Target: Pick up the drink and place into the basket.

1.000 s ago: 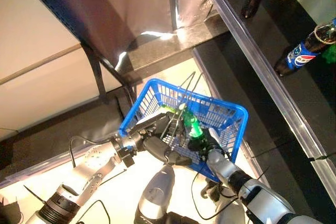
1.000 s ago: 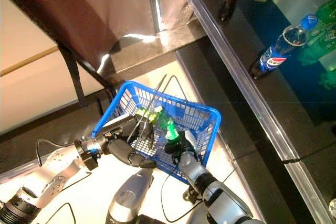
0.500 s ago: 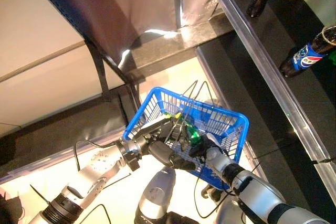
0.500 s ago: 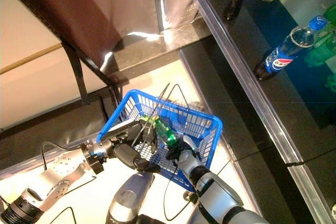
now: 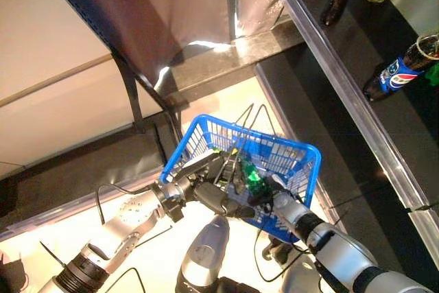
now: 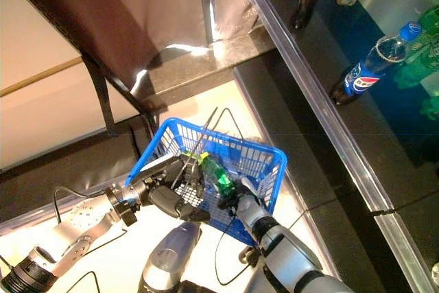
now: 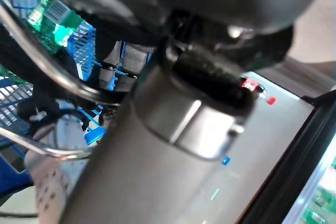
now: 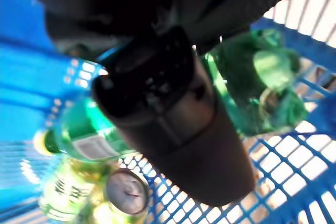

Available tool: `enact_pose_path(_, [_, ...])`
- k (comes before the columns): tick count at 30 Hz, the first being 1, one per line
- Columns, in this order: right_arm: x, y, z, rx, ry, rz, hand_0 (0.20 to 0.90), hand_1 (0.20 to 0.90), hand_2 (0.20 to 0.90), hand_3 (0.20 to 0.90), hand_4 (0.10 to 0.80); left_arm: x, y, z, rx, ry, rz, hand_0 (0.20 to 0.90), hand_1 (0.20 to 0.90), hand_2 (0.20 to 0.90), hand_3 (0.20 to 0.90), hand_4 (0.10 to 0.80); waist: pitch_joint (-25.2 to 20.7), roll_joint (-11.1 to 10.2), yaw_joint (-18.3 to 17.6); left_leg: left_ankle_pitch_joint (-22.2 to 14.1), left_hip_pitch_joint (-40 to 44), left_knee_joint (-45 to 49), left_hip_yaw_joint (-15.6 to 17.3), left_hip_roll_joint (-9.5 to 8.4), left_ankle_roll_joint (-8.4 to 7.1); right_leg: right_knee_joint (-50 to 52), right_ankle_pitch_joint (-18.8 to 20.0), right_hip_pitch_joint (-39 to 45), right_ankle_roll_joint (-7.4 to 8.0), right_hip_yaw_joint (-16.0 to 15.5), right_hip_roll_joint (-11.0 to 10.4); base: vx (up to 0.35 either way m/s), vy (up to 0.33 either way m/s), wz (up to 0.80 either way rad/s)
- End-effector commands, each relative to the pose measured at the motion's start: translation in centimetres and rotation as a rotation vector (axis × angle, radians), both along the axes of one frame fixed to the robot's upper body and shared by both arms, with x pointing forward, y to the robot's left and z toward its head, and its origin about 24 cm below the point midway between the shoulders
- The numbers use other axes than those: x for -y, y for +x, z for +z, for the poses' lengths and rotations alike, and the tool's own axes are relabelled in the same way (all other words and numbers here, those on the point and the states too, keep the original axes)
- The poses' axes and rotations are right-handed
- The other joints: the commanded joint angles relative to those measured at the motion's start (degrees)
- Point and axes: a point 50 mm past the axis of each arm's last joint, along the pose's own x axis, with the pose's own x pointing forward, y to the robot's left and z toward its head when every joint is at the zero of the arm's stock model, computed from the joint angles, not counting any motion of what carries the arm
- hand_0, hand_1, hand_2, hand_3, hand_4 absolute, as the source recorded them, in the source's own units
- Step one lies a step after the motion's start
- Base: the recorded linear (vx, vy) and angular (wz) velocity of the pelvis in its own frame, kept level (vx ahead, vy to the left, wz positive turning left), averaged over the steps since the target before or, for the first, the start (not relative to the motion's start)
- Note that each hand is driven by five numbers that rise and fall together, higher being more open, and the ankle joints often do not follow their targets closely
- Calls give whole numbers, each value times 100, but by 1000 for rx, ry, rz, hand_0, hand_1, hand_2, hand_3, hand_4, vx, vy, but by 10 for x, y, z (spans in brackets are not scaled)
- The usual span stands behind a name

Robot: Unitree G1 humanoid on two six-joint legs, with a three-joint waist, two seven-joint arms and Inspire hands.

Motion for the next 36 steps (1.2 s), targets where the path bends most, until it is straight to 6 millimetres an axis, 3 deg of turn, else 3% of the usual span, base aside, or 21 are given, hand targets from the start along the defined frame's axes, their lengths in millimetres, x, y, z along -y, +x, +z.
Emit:
enact_pose_path(1, [-1,-1,6,70,-23,12,900,900,900,900,800,5,-49,187,986,-689,-242,300,300,300,200,100,-257,-57,-199,80,-325,314,85,-101,281,-149,112,450,-101,104,315,0,0,0])
enact_pose_path(5, [0,-4,20,163,-5,28,900,900,900,900,800,-5,-49,183,992,-685,-190,300,300,300,200,100,-259,-157,-304,90,-268,249,149,-45,267,-198,113,473,-91,149,361,10,14,-8])
enact_pose_path(13, [6,-17,66,405,83,68,900,900,900,900,800,-29,-46,172,944,-703,-30,300,300,300,200,100,-275,-394,-577,71,-107,203,294,94,257,-290,119,546,-72,303,486,20,4,-14])
enact_pose_path(18, [12,-18,112,581,144,73,900,900,900,900,800,-45,-40,161,857,-771,74,300,300,300,200,100,-348,-432,-713,102,-3,103,358,150,249,-402,145,592,-63,394,570,13,4,-11])
enact_pose_path(23, [26,-31,167,790,183,109,900,900,900,900,800,-67,-37,140,763,-779,233,300,300,300,200,100,-487,-424,-887,124,185,-61,482,235,228,-547,144,678,-45,533,648,14,24,-15])
enact_pose_path(25, [31,-37,179,851,198,107,900,900,900,900,800,-73,-37,132,725,-789,283,300,300,300,200,100,-569,-428,-950,125,264,-130,533,256,226,-631,149,735,-30,594,673,29,25,-6])
enact_pose_path(29, [40,-48,195,925,229,99,900,900,900,900,800,-80,-36,118,660,-807,348,300,300,300,200,100,-725,-437,-1075,138,447,-289,644,323,224,-807,180,856,-2,725,724,31,15,-14])
enact_pose_path(36, [47,-61,201,953,314,108,900,900,900,900,800,-85,-33,103,574,-805,429,300,300,300,200,100,-974,-465,-1250,166,697,-517,810,417,196,-1073,259,1018,49,898,794,18,-3,-18])
